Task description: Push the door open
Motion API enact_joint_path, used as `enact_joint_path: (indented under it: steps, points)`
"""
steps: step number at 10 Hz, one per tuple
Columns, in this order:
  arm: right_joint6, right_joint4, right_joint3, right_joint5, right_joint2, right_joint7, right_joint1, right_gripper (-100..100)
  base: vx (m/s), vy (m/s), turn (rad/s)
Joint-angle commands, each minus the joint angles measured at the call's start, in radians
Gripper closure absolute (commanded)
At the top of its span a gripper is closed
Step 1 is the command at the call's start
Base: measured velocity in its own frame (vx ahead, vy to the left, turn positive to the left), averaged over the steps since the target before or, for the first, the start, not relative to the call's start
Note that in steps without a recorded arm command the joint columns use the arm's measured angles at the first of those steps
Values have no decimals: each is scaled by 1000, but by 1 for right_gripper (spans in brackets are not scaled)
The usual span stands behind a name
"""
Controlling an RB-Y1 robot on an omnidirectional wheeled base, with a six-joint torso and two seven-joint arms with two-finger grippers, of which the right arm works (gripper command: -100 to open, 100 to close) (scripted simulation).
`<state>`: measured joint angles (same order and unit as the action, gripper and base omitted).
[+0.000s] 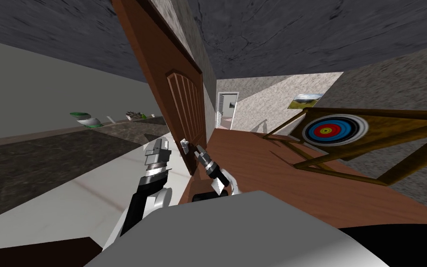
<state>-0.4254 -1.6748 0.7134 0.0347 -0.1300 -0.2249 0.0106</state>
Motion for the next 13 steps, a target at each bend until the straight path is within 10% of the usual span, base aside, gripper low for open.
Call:
enact_joint_path:
  steps: [1,13]
  points:
    - [-1,28,27,-3,-2,-7,18,-100,98,-16,-14]
    - [18,242,252,-30,-15,-64,177,-100,124,-13,-16]
